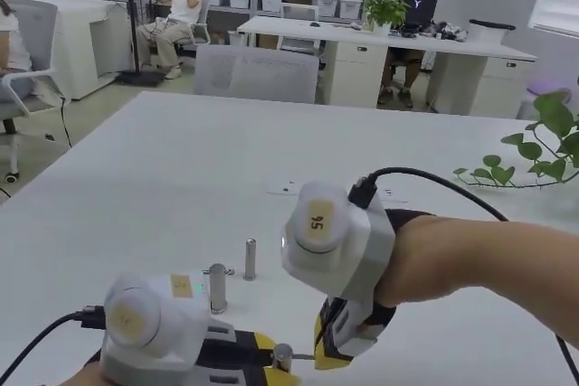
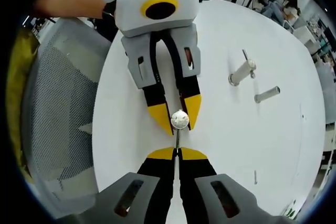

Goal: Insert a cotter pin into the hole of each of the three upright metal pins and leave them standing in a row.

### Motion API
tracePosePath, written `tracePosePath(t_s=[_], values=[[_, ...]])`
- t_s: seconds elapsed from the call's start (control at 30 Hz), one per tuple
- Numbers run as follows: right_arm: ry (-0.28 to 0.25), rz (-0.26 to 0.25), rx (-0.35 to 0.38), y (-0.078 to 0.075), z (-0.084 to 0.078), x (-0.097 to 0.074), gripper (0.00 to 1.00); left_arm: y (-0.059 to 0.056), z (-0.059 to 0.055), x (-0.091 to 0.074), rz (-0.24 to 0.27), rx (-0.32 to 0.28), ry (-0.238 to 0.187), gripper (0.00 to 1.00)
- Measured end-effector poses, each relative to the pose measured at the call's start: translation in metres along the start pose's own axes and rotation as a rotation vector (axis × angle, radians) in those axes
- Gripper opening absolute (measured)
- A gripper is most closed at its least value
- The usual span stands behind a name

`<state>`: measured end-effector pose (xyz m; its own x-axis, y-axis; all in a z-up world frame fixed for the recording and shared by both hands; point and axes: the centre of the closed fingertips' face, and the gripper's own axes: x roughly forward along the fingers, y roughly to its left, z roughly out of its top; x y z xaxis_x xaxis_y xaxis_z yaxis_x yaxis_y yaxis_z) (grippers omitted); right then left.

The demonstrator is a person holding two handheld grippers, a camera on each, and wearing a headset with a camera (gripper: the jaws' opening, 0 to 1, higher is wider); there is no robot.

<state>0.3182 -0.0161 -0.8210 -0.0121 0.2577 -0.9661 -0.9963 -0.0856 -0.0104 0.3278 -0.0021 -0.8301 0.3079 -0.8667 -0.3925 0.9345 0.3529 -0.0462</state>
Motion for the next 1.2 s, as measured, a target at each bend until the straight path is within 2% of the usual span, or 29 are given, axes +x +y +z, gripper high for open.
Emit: tracePosePath(t_s=[1.2], values=[[-0.01, -0.001, -0.032, -0.0006, 0.0094, 0.0042, 0.02, -0.0031, 0.0021, 0.0051, -0.007, 0.002, 0.001, 0.12]])
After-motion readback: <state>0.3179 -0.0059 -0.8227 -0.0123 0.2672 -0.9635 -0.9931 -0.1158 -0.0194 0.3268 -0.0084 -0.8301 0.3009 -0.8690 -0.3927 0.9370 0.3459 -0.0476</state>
